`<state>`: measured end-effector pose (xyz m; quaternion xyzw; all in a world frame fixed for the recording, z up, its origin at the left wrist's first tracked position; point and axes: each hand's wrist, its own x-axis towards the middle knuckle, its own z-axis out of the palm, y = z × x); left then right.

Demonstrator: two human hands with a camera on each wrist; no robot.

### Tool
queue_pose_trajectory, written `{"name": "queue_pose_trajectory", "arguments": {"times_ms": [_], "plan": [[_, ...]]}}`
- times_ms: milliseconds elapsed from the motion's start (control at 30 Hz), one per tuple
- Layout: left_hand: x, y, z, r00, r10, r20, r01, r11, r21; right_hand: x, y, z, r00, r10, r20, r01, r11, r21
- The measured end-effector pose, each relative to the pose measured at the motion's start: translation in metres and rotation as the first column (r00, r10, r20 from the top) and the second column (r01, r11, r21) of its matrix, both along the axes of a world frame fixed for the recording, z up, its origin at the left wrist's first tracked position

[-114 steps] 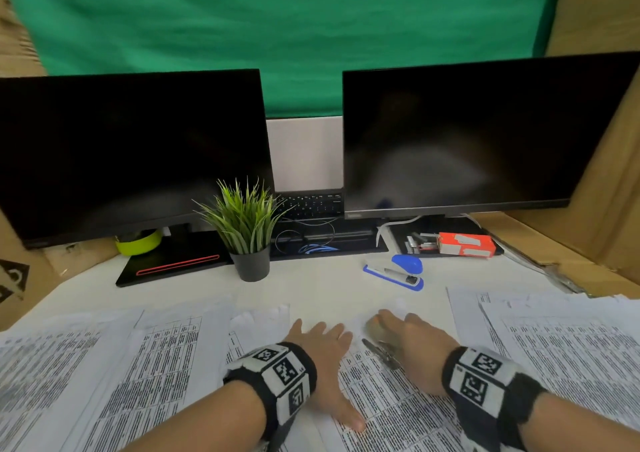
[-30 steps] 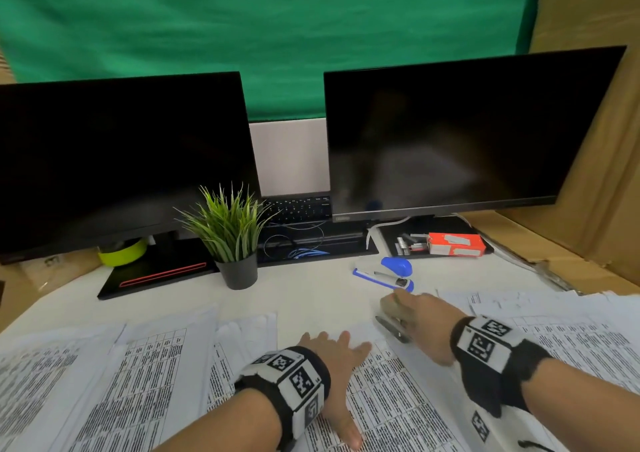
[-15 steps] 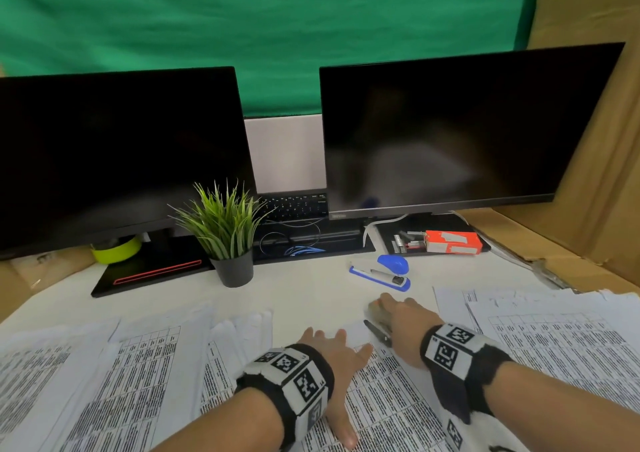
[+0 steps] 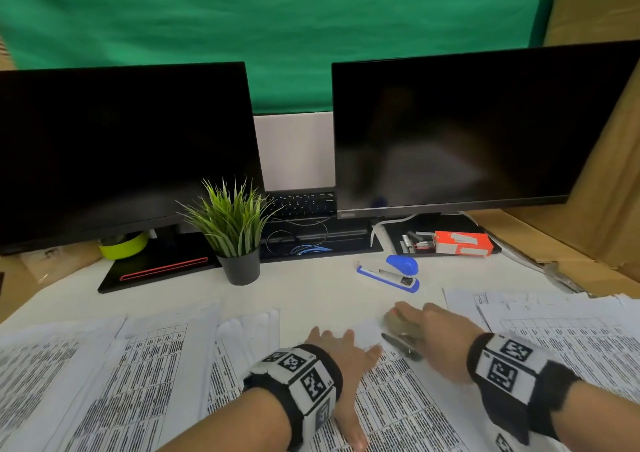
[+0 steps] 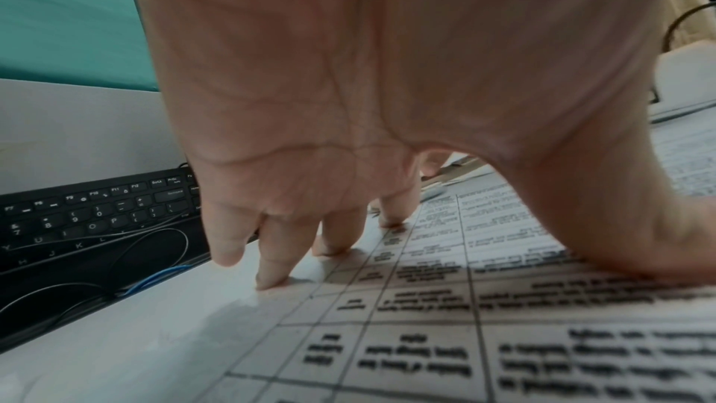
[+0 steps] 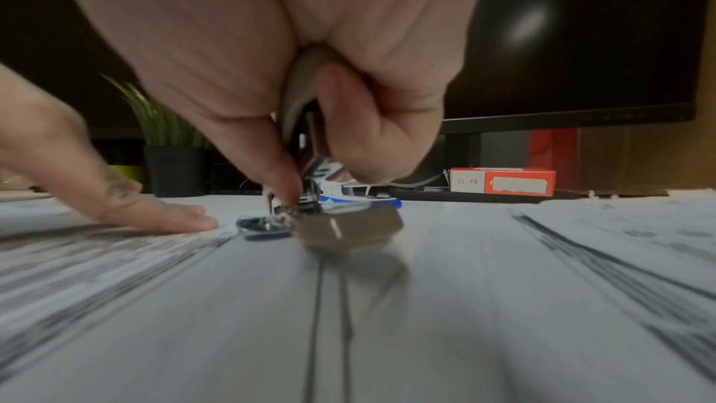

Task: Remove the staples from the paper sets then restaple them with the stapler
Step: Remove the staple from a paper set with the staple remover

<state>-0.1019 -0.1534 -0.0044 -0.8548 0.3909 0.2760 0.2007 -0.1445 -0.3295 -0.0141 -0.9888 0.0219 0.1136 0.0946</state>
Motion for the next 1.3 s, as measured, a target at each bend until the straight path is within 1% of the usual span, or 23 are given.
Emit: {"name": "queue_pose_trajectory", "arguments": {"times_ms": [100, 233, 500, 567, 667, 733, 833, 933, 1000, 1133, 1200, 1300], "plan": [[-0.002, 0.0, 0.001, 1.0, 0.0, 0.006, 0.0, 1.0, 0.002, -0.015, 0.003, 0.0, 1.0, -0.004, 0.013, 0.004, 1.0, -0.006], [-0.005, -0.002, 0.002, 1.0, -0.006, 0.022, 0.006, 1.0, 0.007, -0.012, 0.011, 0.0, 0.999, -0.03, 0.035, 0.029, 1.0, 0.006], [-0.005, -0.005, 0.002, 0.999, -0.019, 0.043, 0.017, 0.998, 0.054, 0.023, 0.025, -0.01, 0.992, -0.124, -0.006, 0.125, 0.992, 0.032], [-0.006, -0.004, 0.003, 0.999, -0.007, 0.036, 0.006, 0.999, 0.036, 0.038, 0.028, -0.013, 0.989, -0.15, -0.008, 0.15, 0.987, 0.049], [-0.005, -0.002, 0.003, 1.0, 0.017, 0.022, -0.018, 1.0, 0.008, 0.049, 0.024, -0.009, 0.989, -0.148, 0.025, 0.146, 0.986, 0.075], [-0.005, -0.002, 0.003, 1.0, 0.019, 0.019, -0.02, 1.0, 0.007, 0.041, 0.014, -0.006, 0.986, -0.161, 0.052, 0.156, 0.984, 0.086], [-0.005, -0.003, 0.002, 0.999, 0.032, 0.013, -0.032, 0.999, 0.012, 0.013, 0.0, -0.005, 0.992, -0.123, 0.005, 0.123, 0.992, 0.029], [-0.006, -0.005, 0.003, 0.999, 0.033, 0.003, -0.033, 0.999, -0.002, -0.016, 0.001, -0.002, 0.993, -0.117, -0.024, 0.118, 0.992, 0.037], [-0.006, -0.005, 0.002, 0.999, 0.039, 0.006, -0.039, 0.999, 0.001, -0.024, 0.007, 0.0, 0.99, -0.138, -0.027, 0.139, 0.99, 0.035], [-0.008, -0.006, 0.0, 0.999, 0.021, 0.034, -0.022, 1.0, 0.013, -0.016, 0.02, -0.001, 0.974, -0.226, -0.028, 0.227, 0.973, 0.047], [-0.008, -0.006, 0.0, 0.999, 0.022, 0.046, -0.023, 1.0, 0.007, -0.008, 0.022, 0.0, 0.963, -0.265, -0.042, 0.267, 0.963, 0.033], [-0.007, -0.006, 0.0, 0.999, 0.037, 0.036, -0.037, 0.999, 0.001, 0.0, 0.025, 0.002, 0.955, -0.289, -0.074, 0.289, 0.957, -0.004]]}}
